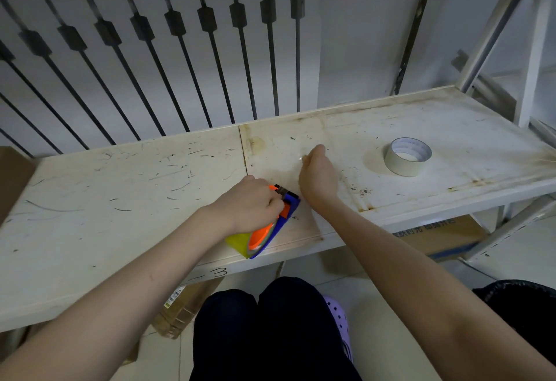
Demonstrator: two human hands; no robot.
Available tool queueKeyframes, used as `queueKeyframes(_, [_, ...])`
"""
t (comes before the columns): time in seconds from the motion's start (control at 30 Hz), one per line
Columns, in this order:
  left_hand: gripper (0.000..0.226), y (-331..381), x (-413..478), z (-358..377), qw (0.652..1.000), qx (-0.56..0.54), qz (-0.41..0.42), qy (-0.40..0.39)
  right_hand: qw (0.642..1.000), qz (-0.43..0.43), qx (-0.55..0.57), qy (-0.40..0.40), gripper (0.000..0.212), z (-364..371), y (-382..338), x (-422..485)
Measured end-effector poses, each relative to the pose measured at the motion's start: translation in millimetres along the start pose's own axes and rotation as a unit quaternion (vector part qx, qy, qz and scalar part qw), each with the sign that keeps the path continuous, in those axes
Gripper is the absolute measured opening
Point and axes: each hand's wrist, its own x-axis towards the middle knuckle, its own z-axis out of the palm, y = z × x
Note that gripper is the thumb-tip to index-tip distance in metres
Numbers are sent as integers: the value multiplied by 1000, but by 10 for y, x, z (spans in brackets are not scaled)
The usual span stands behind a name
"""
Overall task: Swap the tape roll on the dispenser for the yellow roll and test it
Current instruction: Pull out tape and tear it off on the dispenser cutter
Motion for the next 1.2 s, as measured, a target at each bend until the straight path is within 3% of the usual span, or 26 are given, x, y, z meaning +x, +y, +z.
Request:
queueKeyframes(0.17, [40, -56, -62, 29, 998, -47, -15, 37, 987, -37, 152, 37, 17, -169, -111, -65])
queueKeyframes(0.33, [64, -66, -27, -43, 979, -156, -102, 81, 966, -78, 238, 60, 13, -248, -246, -145])
queueKeyframes(0.5, [75, -69, 7, -107, 976, -160, -141, 48, 948, -113, 281, 100, 13, -361, -461, -160])
queueKeyframes(0.63, [69, -45, 45, -145, 980, -138, -137, 41, 929, -115, 322, 141, 15, -552, -610, -112])
queueKeyframes(0.77, [63, -34, 31, -128, 982, -129, -131, 41, 929, -47, 332, 156, 22, -620, -504, 19])
queueKeyframes(0.93, [66, -33, -5, -103, 983, -140, -98, 62, 957, 99, 259, 80, 18, -470, -137, 117])
queueKeyframes(1.03, [66, -32, -31, -100, 988, -123, -54, 82, 963, 129, 232, 53, 15, -401, -43, 107])
queueKeyframes(1.2, [43, -40, -1, -112, 996, -70, -9, 55, 962, 154, 227, 18, 16, -384, 50, 86])
